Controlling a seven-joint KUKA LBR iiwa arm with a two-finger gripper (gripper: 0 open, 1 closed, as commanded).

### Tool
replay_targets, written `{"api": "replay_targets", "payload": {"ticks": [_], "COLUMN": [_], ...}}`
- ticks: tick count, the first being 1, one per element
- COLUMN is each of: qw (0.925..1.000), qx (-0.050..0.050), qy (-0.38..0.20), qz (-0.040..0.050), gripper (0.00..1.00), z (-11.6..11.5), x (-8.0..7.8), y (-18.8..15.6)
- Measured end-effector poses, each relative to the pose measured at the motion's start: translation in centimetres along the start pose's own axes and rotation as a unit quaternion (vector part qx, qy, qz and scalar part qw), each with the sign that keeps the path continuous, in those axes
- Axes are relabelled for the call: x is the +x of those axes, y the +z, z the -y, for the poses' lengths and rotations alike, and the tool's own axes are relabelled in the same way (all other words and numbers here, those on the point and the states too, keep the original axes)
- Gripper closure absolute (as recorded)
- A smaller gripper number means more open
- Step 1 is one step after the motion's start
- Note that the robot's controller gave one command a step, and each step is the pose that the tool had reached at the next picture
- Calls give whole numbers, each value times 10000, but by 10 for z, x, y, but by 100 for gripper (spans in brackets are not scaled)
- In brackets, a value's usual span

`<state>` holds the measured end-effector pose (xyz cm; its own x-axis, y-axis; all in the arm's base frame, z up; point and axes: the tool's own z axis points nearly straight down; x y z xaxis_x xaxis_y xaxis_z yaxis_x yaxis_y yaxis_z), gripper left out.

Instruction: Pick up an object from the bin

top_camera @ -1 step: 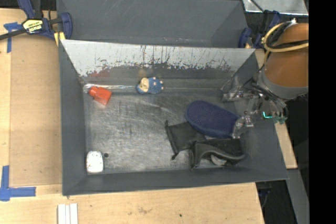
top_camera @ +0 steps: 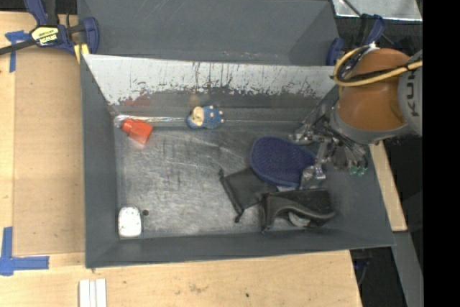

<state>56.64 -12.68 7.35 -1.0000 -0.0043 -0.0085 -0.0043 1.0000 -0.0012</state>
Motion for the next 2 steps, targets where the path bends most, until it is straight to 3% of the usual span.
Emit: {"api": "replay_targets", "payload": {"ticks": [1, 2], "qw": [10000, 9967], "qx": [5, 17], "qy": [-3, -808], "qz": [-2, 23], "gripper": [100, 100], "z": [0, 32], "x": [1, -20], "y": [-1, -171]}}
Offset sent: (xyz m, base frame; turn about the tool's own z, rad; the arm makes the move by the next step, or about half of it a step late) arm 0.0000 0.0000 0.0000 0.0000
